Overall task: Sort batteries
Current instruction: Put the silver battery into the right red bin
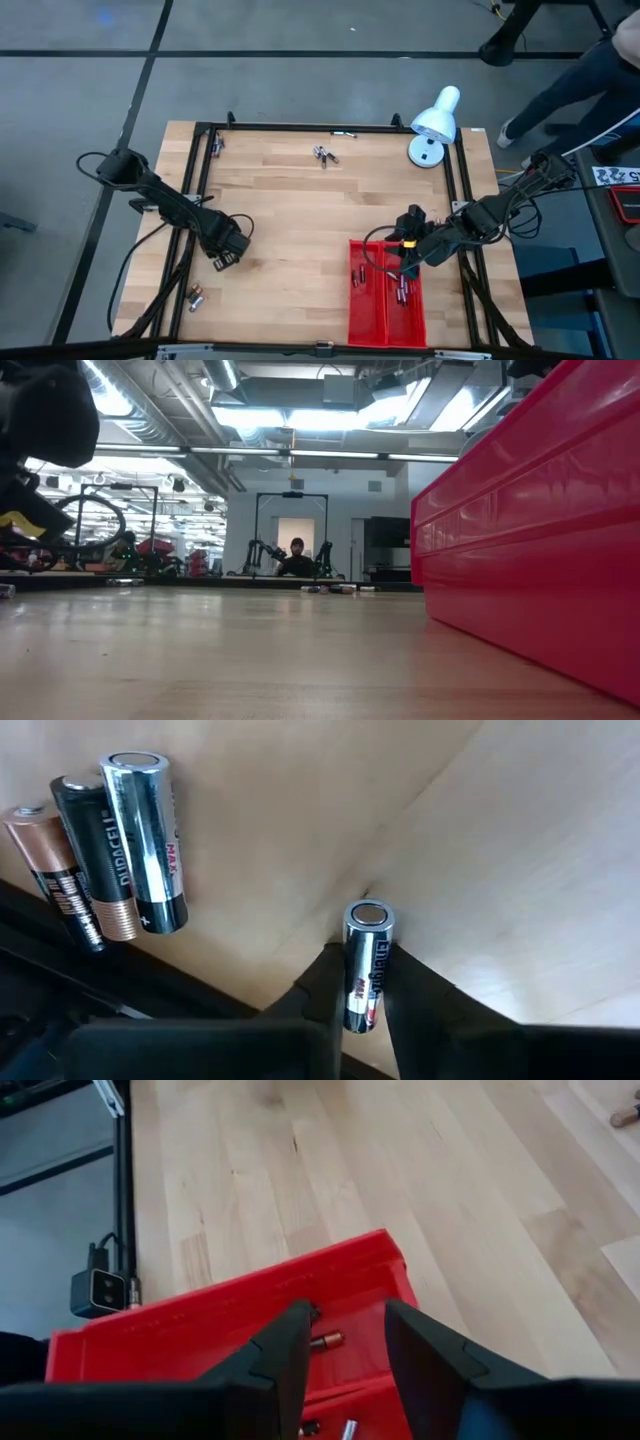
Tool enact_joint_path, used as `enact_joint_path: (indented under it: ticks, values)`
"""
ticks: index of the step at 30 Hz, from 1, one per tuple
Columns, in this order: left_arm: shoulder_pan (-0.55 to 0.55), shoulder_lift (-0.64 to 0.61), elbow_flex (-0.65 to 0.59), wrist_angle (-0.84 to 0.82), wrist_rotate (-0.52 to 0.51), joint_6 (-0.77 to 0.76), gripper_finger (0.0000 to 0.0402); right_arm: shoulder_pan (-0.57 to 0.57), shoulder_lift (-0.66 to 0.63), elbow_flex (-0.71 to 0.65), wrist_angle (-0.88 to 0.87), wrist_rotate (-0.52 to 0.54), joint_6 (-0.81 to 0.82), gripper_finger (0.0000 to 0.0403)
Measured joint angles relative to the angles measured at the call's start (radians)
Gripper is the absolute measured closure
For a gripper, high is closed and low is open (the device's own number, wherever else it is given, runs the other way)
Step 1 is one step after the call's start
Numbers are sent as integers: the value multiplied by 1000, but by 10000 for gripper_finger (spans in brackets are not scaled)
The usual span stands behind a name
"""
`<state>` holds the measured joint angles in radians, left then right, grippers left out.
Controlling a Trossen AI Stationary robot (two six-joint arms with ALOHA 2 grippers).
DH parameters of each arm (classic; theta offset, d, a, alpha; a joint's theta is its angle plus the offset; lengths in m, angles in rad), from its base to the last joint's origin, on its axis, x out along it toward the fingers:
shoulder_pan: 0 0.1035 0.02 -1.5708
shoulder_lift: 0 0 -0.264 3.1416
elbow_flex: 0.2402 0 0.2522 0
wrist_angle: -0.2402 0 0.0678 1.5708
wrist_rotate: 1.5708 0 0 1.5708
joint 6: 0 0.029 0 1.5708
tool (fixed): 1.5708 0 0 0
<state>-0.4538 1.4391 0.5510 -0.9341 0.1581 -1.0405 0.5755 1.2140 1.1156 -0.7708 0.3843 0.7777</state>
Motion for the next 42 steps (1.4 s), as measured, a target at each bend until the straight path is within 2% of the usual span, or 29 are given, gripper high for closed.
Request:
enact_joint_path:
  ticks: [8, 11, 19, 26, 29, 35, 42]
  values:
    - [-3, 12, 72, -26, -66, -3, 366, 0, 0, 0, 13, 5, -2, 272]
    - [0, 11, 125, 4, -156, -11, 364, 0, 0, 0, 15, 7, -3, 272]
    - [4, 9, 270, 22, -278, -14, 366, 0, 0, 0, 23, 13, -23, 272]
    - [3, 7, 425, 46, -464, -18, 361, 0, 0, 0, 60, 35, -28, 272]
    - [3, 6, 475, 148, -542, 20, 365, 0, 0, 0, 101, 54, -52, 272]
    - [10, 6, 494, 532, -644, 248, 358, 0, 0, 0, 193, 95, -106, 272]
    - [78, 6, 494, 850, -680, 394, 363, 0, 1, 0, 358, 135, -177, 272]
